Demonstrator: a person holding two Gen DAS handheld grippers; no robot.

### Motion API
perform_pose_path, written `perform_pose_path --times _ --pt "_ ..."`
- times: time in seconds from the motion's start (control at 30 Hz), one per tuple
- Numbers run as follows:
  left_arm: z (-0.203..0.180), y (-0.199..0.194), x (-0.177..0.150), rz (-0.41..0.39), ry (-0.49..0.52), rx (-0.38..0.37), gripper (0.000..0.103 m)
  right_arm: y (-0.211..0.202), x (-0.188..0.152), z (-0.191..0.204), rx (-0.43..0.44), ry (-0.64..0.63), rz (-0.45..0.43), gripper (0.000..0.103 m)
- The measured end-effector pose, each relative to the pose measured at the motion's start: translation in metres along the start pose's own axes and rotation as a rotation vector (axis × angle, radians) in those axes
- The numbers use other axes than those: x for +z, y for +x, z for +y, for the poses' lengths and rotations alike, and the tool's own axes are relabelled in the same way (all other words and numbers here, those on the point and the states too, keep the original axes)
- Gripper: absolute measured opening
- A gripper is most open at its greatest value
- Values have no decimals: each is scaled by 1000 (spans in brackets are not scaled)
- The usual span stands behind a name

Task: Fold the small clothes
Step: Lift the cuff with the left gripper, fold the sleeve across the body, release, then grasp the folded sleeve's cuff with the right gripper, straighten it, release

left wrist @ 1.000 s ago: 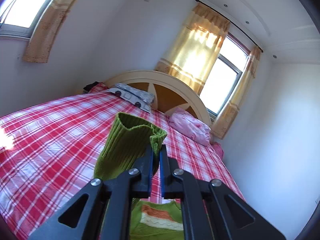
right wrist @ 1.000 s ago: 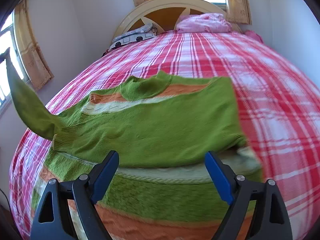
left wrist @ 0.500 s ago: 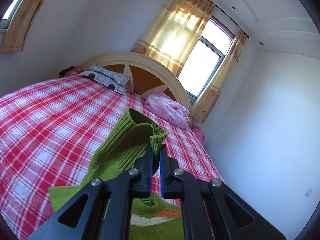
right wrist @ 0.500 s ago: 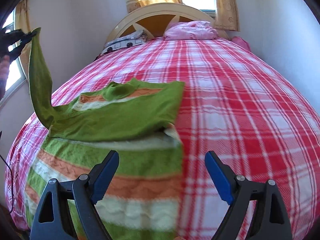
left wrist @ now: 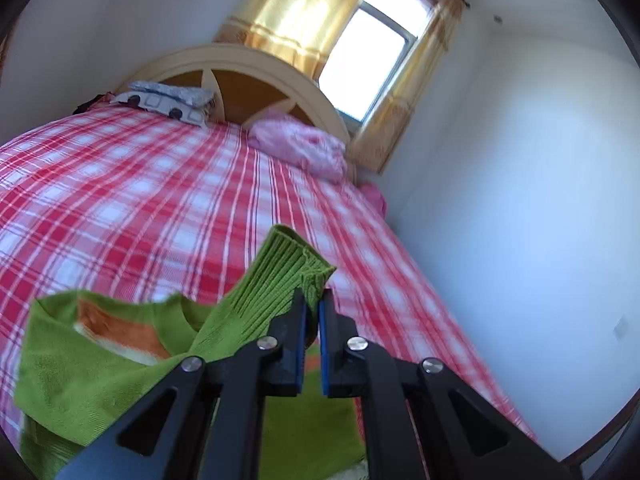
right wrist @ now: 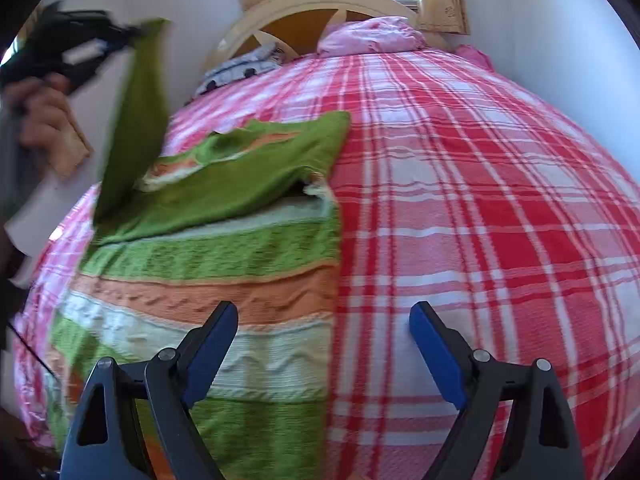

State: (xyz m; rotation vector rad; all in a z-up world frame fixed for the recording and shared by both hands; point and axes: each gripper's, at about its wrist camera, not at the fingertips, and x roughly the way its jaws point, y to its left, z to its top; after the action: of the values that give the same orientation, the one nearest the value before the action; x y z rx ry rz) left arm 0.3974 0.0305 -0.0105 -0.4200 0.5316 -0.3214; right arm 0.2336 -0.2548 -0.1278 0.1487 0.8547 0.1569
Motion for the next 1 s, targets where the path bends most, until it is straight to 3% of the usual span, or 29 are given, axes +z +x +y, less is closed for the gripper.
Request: perform_pose_path --times 0.23,0.33,0.4,0.47,0.53,0.67,0.73,0.87,0.97,1.0 --pt "-29 57 -67 168 121 63 9 2 0 3 2 -3 9 90" --pt "-35 68 -86 258 171 53 12 3 0 5 2 -10 11 92" --pt "-38 60 -91 263 210 32 16 4 -1 5 7 -12 14 93" --pt "-41 46 -93 241 271 38 37 5 -1 5 10 -10 16 94" --pt "-50 22 -97 181 342 81 78 5 -1 4 13 -9 18 94" --pt "-50 -13 -100 105 427 145 86 5 -1 5 11 -13 19 94" --pt "-37 -26 -105 92 492 261 93 2 0 3 25 -4 7 94" --pt "18 -44 -115 101 575 548 94 -6 3 -2 39 11 -30 94" --pt "85 -63 -104 172 441 695 94 -8 13 1 32 5 -40 94" --pt "99 -66 -102 183 395 708 94 -8 18 3 39 9 -41 94"
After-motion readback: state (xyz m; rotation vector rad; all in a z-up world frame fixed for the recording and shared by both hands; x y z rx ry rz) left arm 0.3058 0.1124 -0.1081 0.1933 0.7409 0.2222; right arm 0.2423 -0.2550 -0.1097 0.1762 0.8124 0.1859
